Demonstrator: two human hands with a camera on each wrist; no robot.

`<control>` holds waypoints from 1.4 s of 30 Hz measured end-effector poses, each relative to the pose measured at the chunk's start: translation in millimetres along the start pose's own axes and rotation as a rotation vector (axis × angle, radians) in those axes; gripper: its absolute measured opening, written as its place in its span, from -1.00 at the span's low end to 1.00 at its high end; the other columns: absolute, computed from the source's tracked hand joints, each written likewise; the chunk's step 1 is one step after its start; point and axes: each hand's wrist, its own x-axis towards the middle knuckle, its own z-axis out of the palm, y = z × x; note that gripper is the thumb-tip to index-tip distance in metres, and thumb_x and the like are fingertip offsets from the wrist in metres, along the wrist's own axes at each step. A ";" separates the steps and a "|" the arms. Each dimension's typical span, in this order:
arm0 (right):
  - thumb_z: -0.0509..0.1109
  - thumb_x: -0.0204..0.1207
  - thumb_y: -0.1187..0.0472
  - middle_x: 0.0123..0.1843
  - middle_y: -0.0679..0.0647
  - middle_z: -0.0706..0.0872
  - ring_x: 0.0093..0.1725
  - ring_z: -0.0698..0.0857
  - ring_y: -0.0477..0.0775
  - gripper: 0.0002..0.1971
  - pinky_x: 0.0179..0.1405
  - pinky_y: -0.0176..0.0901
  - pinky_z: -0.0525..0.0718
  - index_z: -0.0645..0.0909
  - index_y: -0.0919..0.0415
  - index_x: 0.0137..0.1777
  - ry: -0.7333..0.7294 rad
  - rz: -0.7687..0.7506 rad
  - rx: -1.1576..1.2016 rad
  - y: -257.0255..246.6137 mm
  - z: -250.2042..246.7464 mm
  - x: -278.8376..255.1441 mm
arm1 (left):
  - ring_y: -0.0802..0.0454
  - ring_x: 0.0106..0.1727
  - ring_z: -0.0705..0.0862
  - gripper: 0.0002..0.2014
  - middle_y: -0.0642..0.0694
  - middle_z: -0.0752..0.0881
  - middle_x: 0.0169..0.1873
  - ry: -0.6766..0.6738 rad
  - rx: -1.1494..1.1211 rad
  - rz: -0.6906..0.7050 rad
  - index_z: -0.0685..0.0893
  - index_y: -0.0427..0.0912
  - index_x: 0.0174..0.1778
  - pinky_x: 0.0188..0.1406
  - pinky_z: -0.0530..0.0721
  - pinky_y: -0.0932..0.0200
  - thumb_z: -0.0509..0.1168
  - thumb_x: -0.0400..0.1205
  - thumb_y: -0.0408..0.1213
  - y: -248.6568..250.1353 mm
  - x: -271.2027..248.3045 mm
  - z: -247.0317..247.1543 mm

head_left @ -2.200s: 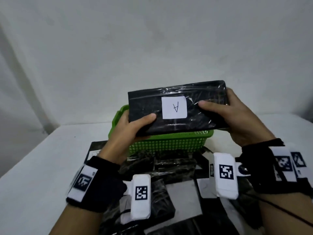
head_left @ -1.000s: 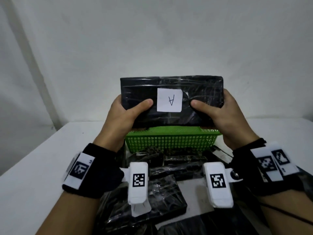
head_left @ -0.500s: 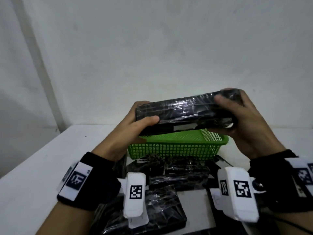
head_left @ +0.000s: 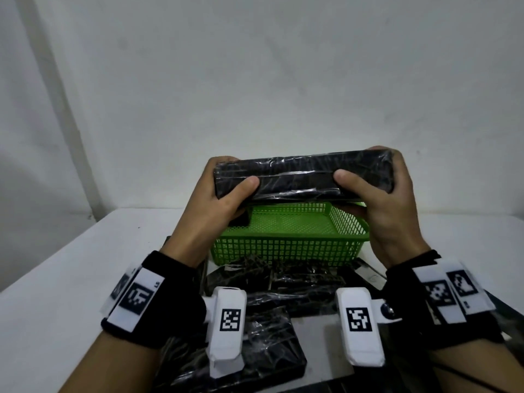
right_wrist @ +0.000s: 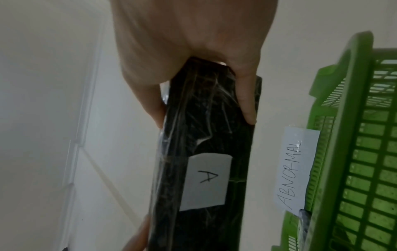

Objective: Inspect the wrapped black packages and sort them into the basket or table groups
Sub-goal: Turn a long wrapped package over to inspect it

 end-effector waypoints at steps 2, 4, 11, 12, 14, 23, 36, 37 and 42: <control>0.68 0.35 0.00 0.11 0.13 0.71 0.07 0.75 0.18 -0.62 0.05 0.19 0.81 0.58 -0.07 0.07 0.021 -0.048 0.030 -4.5 0.7 0.0 | 0.06 0.23 0.74 -0.49 0.17 0.75 0.15 -0.023 0.014 -0.089 0.57 0.18 0.30 0.07 0.75 -0.05 0.30 0.48 0.29 5.1 -0.4 -3.9; 0.57 0.32 -0.34 0.36 0.32 0.49 0.27 0.65 0.33 -0.60 0.32 0.48 0.65 0.64 -0.19 0.04 0.023 -0.087 0.046 -9.6 2.6 -1.8 | -0.11 0.21 0.78 -0.39 0.06 0.77 0.22 -0.084 -0.060 -0.249 0.62 0.16 0.34 -0.08 0.80 -0.02 0.18 0.49 0.42 8.3 -0.3 -6.5; 0.28 0.37 -0.52 0.66 -0.04 0.42 0.48 0.64 0.15 -0.12 0.14 0.24 0.79 0.28 -0.18 0.66 -0.157 0.329 -0.155 -6.3 2.2 2.8 | -0.17 0.20 0.78 -0.49 -0.22 0.74 0.25 0.041 -0.615 -0.256 0.54 -0.16 0.43 -0.08 0.85 -0.03 0.41 0.52 -0.30 -8.7 7.7 -17.4; 0.37 0.39 -0.47 0.56 0.02 0.58 0.32 0.76 0.18 -0.16 -0.03 0.17 0.83 0.40 -0.09 0.62 -0.191 0.432 -0.080 -6.4 -0.6 3.9 | -0.18 0.23 0.76 -0.38 -0.19 0.74 0.23 0.023 -0.614 -0.211 0.48 -0.08 0.48 -0.04 0.84 -0.08 0.39 0.45 -0.36 -12.3 8.9 -20.4; 0.44 0.38 -0.24 0.27 0.06 0.81 0.09 0.84 0.12 -0.35 -0.19 0.04 0.82 0.62 0.07 0.43 -0.185 0.483 -0.016 -6.7 -4.9 5.3 | -0.11 0.18 0.77 -0.31 -0.09 0.79 0.13 -0.036 -0.525 -0.142 0.43 0.03 0.49 -0.05 0.82 -0.10 0.38 0.41 -0.40 -14.4 11.1 -25.1; 0.63 0.31 0.13 0.01 0.00 0.89 -0.06 0.87 -0.02 -0.49 -0.24 -0.10 0.77 0.69 0.16 0.29 -0.137 0.322 -0.147 5.7 -7.3 5.5 | -0.11 0.03 0.85 -0.18 -0.18 0.78 0.14 0.037 -0.223 -0.064 0.37 0.03 0.45 -0.22 0.79 0.04 0.58 0.28 -0.13 -12.7 9.1 -15.4; 0.63 0.45 0.31 0.29 -0.06 0.62 0.25 0.67 -0.28 -0.34 0.30 -0.31 0.63 0.27 0.09 0.37 -0.032 -0.179 -0.287 3.4 3.9 -1.3 | 0.05 -0.02 0.83 -0.42 0.01 0.68 0.22 0.050 0.019 -0.148 0.50 0.06 0.48 -0.21 0.83 0.06 0.38 0.57 0.16 -1.5 3.9 -4.1; 0.63 0.46 0.33 0.28 -0.07 0.61 0.25 0.66 -0.29 -0.34 0.30 -0.32 0.62 0.26 0.10 0.37 -0.042 -0.207 -0.288 4.7 3.6 -1.4 | -0.02 -0.04 0.85 -0.36 -0.01 0.67 0.23 -0.004 -0.034 -0.191 0.48 0.04 0.50 -0.23 0.82 0.06 0.38 0.52 0.20 3.7 1.6 -1.0; 0.62 0.36 0.34 0.21 -0.06 0.59 0.18 0.67 -0.27 -0.29 0.21 -0.36 0.62 0.23 0.15 0.35 -0.170 -0.303 -0.239 5.7 6.1 -3.9 | -0.14 0.04 0.86 -0.15 -0.15 0.61 0.36 -0.133 -0.180 -0.275 0.43 0.02 0.48 -0.11 0.84 -0.05 0.40 0.37 0.42 15.1 -1.3 3.8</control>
